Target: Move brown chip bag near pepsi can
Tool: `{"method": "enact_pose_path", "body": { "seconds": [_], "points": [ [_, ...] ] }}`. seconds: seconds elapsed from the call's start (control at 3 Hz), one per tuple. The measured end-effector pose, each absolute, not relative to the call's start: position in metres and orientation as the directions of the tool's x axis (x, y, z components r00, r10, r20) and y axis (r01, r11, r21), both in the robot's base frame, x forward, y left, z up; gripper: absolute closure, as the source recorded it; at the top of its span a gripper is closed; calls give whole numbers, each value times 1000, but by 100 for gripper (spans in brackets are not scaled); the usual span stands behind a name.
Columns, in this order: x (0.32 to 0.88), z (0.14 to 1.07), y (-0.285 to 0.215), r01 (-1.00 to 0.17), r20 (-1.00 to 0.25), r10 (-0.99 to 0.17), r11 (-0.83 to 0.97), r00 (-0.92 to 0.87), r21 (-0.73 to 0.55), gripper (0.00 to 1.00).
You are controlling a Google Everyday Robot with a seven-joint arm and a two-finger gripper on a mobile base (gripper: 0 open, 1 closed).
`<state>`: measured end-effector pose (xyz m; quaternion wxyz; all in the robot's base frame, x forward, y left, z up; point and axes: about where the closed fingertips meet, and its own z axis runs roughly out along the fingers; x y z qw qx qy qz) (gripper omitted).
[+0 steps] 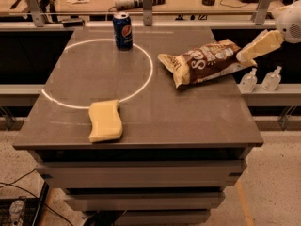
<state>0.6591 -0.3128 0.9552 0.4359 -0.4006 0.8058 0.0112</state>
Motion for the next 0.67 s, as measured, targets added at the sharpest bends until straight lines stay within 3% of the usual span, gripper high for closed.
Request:
{"method": "enact_pose_path", "body": {
  "seconds": [0.67],
  "points": [
    [703,911,-287,-692,-687,-637,670,-350,-269,0]
  ]
}}
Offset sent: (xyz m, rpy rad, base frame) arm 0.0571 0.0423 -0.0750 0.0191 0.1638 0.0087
